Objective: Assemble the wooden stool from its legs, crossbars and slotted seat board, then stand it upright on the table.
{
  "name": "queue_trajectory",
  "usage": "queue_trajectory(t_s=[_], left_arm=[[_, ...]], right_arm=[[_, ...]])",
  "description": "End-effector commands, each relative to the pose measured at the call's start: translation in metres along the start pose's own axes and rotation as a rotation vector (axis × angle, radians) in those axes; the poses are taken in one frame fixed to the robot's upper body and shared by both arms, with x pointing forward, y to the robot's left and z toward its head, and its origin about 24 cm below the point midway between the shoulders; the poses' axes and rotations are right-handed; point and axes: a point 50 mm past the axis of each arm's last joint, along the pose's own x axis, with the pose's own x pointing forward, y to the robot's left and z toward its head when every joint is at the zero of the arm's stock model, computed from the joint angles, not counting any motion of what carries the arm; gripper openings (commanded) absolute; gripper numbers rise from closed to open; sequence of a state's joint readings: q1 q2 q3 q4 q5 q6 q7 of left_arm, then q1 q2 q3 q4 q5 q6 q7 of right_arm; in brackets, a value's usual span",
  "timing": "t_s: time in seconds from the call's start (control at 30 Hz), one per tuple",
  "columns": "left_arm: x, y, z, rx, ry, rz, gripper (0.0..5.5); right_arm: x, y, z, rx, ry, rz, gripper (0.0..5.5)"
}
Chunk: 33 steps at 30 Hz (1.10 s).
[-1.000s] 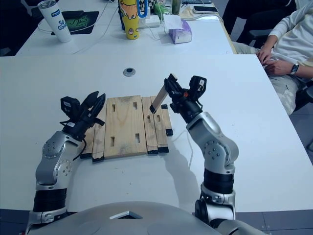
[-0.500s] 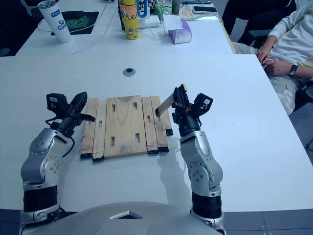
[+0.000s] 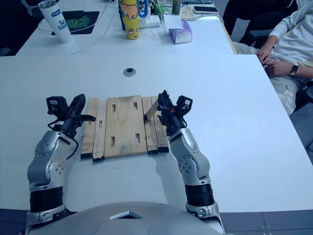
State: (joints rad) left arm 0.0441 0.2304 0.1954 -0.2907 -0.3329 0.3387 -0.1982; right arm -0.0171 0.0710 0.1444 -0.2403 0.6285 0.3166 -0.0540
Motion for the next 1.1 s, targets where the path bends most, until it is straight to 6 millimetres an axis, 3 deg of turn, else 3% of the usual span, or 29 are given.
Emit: queue_trajectory(t_s=[0.03, 0.23, 0.47, 0.67, 0.93, 1.1], left_arm=[[0.003, 0.0, 0.002, 0.012, -0.009, -0.001, 0.0], [0.005, 0.001, 0.005, 0.025, -0.014, -0.013, 0.0], [0.005, 0.001, 0.007, 0.037, -0.015, -0.018, 0.0], [0.003, -0.001, 0.007, 0.045, -0.016, -0.019, 0.0], [0.001, 0.001, 0.006, 0.053, -0.011, -0.01, 0.0], [-0.002, 0.001, 0.004, 0.052, -0.01, -0.003, 0.0]], right_arm=[[0.005, 0.007, -0.003, 0.021, -0.027, -0.033, 0.44], [0.003, -0.003, -0.015, 0.004, 0.028, -0.136, 0.44], [0.001, -0.014, -0.022, -0.267, 0.125, -0.226, 0.44], [-0.001, -0.008, -0.015, -0.478, 0.109, -0.188, 0.44], [-0.014, -0.01, -0.014, -0.534, 0.145, -0.17, 0.44], [-0.018, -0.022, -0.024, -0.587, 0.186, -0.149, 0.44]])
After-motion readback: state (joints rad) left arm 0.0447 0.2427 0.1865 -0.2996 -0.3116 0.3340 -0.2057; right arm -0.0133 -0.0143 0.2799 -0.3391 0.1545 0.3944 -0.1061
